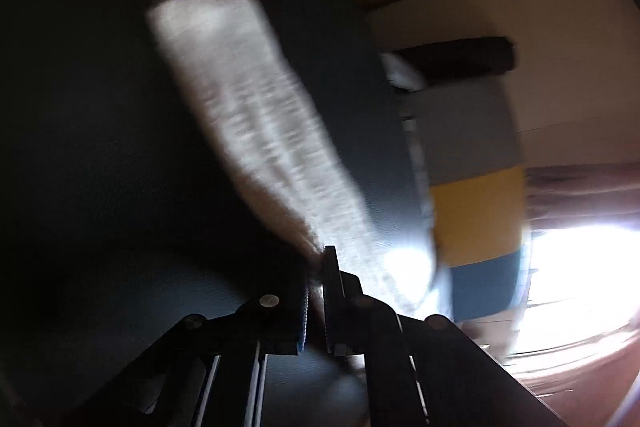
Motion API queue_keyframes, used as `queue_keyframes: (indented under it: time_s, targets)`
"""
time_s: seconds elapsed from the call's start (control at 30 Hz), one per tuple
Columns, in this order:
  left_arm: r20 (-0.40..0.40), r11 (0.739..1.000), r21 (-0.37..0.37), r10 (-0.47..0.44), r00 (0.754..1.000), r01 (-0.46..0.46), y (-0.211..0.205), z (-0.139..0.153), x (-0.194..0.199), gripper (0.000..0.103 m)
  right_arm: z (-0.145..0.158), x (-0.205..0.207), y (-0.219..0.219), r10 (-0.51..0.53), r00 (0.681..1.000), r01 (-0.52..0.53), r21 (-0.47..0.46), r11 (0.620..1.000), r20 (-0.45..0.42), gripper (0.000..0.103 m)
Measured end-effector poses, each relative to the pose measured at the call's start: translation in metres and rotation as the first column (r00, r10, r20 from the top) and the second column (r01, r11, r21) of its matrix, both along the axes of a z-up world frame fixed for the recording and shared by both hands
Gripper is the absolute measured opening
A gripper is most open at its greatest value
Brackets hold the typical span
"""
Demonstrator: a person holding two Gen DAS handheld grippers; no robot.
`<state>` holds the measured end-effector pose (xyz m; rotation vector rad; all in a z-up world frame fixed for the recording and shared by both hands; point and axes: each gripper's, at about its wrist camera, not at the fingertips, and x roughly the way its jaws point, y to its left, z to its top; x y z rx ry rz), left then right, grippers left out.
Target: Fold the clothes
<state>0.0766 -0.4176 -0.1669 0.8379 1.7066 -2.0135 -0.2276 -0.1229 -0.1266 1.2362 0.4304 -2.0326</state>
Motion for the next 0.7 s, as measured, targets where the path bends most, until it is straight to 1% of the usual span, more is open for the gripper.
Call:
queue_keyframes:
  time_s: [0.07, 0.17, 0.23, 0.3, 0.33, 0.37, 0.43, 0.47, 0.53, 0.57, 0.63, 0.7]
  targets:
    - [-0.006, 0.999, 0.040, 0.008, 1.000, -0.008, -0.001, -0.014, 0.006, 0.006, -0.001, 0.002, -0.001, -0.003, 1.000, 0.003, 0.008, 1.000, -0.011, 0.103]
    - [0.036, 1.000, 0.008, -0.022, 0.999, 0.022, 0.001, -0.002, 0.003, 0.007, -0.001, 0.005, -0.003, -0.006, 1.000, 0.007, 0.020, 1.000, -0.027, 0.103]
    - [0.049, 0.999, -0.007, -0.047, 0.998, 0.047, 0.004, 0.006, 0.002, 0.008, -0.001, 0.006, -0.003, -0.006, 1.000, 0.006, 0.023, 1.000, -0.031, 0.103]
    - [0.042, 0.999, -0.011, -0.053, 0.998, 0.053, 0.010, 0.014, 0.007, 0.014, 0.001, 0.005, -0.001, 0.000, 1.000, 0.000, 0.013, 1.000, -0.025, 0.103]
    - [0.035, 0.998, -0.017, -0.055, 0.998, 0.056, 0.014, 0.019, 0.012, 0.014, 0.003, 0.004, 0.002, -0.001, 1.000, 0.001, -0.004, 1.000, -0.014, 0.103]
    - [0.030, 0.997, -0.054, -0.060, 0.998, 0.061, 0.020, 0.028, 0.017, 0.014, 0.007, 0.003, 0.006, -0.003, 1.000, 0.003, -0.023, 1.000, -0.002, 0.103]
    - [0.024, 0.990, -0.120, -0.074, 0.997, 0.077, 0.031, 0.043, 0.026, 0.015, 0.020, 0.005, 0.025, -0.047, 0.999, 0.047, -0.092, 0.995, 0.004, 0.103]
    - [0.021, 0.987, -0.136, -0.083, 0.996, 0.085, 0.038, 0.047, 0.027, 0.016, 0.026, 0.006, 0.034, -0.071, 0.997, 0.071, -0.127, 0.989, 0.008, 0.103]
    - [0.000, 0.975, -0.166, -0.152, 0.988, 0.150, 0.059, 0.056, 0.025, 0.018, 0.037, 0.012, 0.067, -0.132, 0.991, 0.134, -0.183, 0.974, 0.022, 0.103]
    - [-0.003, 0.965, -0.178, -0.196, 0.981, 0.193, 0.074, 0.058, 0.020, 0.018, 0.039, 0.018, 0.089, -0.170, 0.985, 0.173, -0.196, 0.965, 0.031, 0.103]
    - [-0.005, 0.937, -0.200, -0.293, 0.956, 0.286, 0.105, 0.062, 0.008, 0.018, 0.043, 0.032, 0.134, -0.247, 0.968, 0.252, -0.217, 0.943, 0.052, 0.103]
    - [-0.006, 0.899, -0.217, -0.390, 0.921, 0.380, 0.138, 0.065, -0.002, 0.018, 0.045, 0.044, 0.180, -0.326, 0.943, 0.333, -0.227, 0.915, 0.068, 0.103]
